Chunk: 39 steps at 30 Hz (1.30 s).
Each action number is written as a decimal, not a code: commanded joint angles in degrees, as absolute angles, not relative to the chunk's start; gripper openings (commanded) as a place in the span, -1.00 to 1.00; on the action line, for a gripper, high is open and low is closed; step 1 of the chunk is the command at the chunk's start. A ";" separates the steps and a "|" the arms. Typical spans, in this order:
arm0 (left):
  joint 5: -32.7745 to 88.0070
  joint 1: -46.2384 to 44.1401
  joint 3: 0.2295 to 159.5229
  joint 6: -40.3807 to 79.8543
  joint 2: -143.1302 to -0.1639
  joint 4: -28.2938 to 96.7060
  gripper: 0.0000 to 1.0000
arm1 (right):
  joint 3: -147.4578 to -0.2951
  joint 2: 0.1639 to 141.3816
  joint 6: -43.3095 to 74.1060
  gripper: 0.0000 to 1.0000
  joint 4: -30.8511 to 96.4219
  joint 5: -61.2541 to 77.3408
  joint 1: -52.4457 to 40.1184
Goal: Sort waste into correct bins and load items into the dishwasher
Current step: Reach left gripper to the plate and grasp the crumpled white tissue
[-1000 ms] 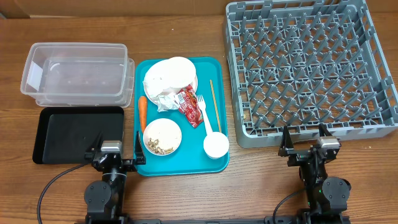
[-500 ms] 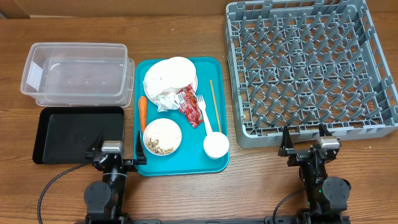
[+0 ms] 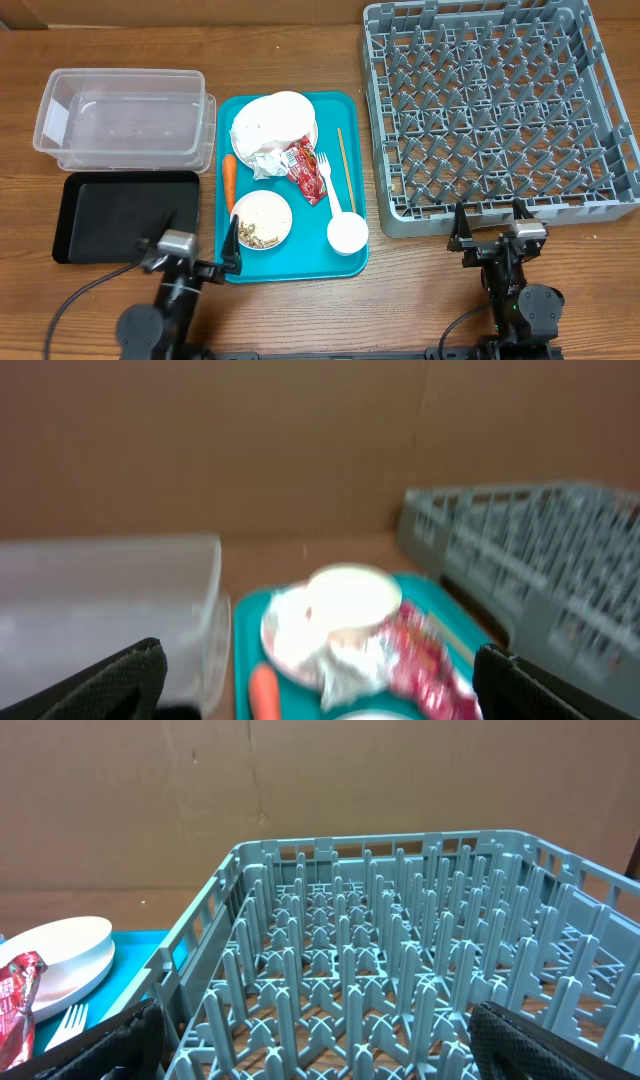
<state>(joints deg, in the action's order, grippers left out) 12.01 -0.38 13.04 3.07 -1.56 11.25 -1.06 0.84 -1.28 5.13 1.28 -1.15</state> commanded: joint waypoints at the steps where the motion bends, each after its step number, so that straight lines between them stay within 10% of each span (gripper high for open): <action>1: 13.63 -0.30 19.70 4.25 -4.29 12.34 1.00 | -0.45 0.16 -1.34 1.00 4.71 1.37 -0.89; 22: 37.01 -0.40 50.52 4.29 -46.06 43.77 1.00 | -0.45 0.16 -1.34 1.00 4.71 1.37 -0.89; 39: 41.69 -1.67 50.96 15.11 -54.37 40.75 1.00 | -0.45 0.16 -1.32 1.00 4.71 1.37 -0.89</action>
<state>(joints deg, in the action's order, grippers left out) 40.51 -0.82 49.28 12.58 -54.26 41.08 -1.06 0.84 -1.32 5.13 1.26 -1.15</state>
